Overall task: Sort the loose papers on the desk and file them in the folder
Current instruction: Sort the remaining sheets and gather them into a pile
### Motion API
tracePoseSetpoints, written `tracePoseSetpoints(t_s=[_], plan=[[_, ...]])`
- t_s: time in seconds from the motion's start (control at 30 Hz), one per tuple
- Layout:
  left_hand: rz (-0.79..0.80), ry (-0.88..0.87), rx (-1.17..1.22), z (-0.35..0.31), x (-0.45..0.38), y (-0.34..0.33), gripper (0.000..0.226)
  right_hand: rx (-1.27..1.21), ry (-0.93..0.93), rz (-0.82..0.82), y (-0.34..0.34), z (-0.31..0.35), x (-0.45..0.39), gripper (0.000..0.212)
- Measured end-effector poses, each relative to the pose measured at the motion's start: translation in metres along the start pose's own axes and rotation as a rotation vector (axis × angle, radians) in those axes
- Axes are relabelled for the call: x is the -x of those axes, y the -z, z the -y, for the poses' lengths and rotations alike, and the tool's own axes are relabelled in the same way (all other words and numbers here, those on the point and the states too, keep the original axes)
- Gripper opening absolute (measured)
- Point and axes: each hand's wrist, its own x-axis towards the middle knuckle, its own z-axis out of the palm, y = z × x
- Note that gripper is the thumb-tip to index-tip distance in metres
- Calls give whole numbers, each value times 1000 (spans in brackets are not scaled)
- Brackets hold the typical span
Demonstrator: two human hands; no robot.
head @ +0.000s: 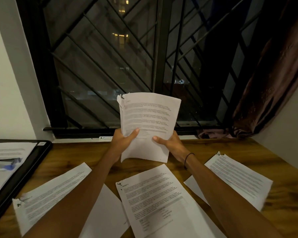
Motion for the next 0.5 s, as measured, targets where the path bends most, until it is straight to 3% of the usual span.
tracePoseSetpoints(t_s=[0.13,0.3,0.37,0.5], plan=[[3,27,-40,1,8,0,32,43,-137,-74,-6,-6,1,56],[0,-49,-1,-12,7,12,39,144,-167,-153,-2,10,-11,57],[-56,-168,47,-23,3,22,53,304,-133,-154,9,12,-23,65],[-368,-516,-214,-50,5,36,102,836,108,-100,17,52,-31,25]])
